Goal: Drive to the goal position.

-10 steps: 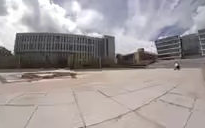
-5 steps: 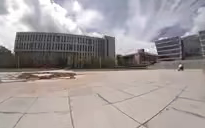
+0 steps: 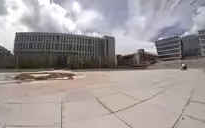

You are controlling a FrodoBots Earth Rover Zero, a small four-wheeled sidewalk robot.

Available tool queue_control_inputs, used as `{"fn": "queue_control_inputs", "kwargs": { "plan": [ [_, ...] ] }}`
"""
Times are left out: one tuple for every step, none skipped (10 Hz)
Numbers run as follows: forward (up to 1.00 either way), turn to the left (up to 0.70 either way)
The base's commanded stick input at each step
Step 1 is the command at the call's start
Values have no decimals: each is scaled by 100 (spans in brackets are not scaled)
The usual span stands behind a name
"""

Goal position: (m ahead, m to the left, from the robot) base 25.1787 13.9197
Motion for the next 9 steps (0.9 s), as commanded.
{"fn": "queue_control_inputs", "kwargs": {
  "plan": [
    [70,0],
    [70,0],
    [70,0],
    [70,0],
    [70,0],
    [70,0],
    [70,2],
    [70,32],
    [70,35]
  ]
}}
